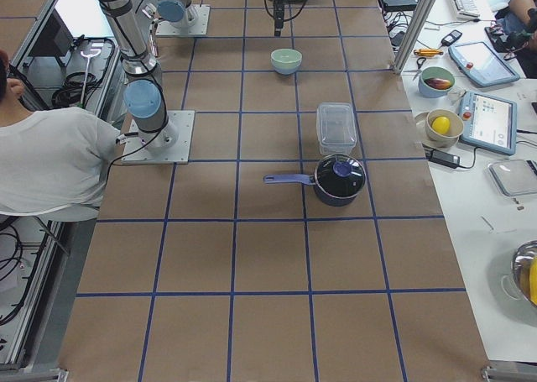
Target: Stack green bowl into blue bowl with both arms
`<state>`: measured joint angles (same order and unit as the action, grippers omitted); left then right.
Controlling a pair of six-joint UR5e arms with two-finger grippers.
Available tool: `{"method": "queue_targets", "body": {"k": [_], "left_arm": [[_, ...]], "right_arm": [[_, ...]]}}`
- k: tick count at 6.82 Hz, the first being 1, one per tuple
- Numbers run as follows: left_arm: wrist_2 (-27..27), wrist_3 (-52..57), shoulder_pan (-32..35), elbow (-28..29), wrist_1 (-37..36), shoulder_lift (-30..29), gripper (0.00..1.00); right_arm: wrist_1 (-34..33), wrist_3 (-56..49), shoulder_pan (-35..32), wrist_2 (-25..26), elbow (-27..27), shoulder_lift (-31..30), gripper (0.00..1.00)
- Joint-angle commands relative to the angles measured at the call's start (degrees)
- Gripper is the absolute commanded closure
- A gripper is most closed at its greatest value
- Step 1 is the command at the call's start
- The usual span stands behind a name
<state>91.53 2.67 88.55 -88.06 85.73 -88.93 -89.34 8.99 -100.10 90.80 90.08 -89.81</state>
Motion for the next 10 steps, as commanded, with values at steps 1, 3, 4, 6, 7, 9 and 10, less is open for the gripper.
{"method": "queue_targets", "body": {"k": [1, 3, 4, 6, 7, 9, 10], "left_arm": [[0.0, 0.0, -0.1, 0.5, -0.9, -0.3, 0.00], [0.0, -0.2, -0.1, 0.1, -1.1, -0.2, 0.00], [0.0, -0.2, 0.0, -0.1, -1.1, 0.0, 0.00], [0.0, -0.2, 0.0, -0.3, -1.1, 0.0, 0.00], [0.0, -0.2, 0.0, -0.3, -1.1, 0.0, 0.00], [0.0, -0.2, 0.0, -0.4, -1.1, 0.0, 0.00], [0.0, -0.2, 0.0, -0.4, -1.1, 0.0, 0.00]], "right_arm": [[-1.0, -7.8, 8.0, -0.1, 0.4, -1.0, 0.00], [-0.9, -8.4, 11.3, -0.7, -1.6, -1.6, 0.00], [-0.8, -4.2, 11.2, -1.3, -2.3, -1.2, 0.00], [-0.7, -3.9, 11.2, -2.6, -2.3, -1.0, 0.00], [-0.7, -7.0, 11.2, -2.6, -2.3, -0.9, 0.00], [-0.7, -7.8, 11.2, -2.6, -2.3, -0.8, 0.00], [-0.4, -7.7, 11.2, -2.6, -2.3, -0.8, 0.00]]}}
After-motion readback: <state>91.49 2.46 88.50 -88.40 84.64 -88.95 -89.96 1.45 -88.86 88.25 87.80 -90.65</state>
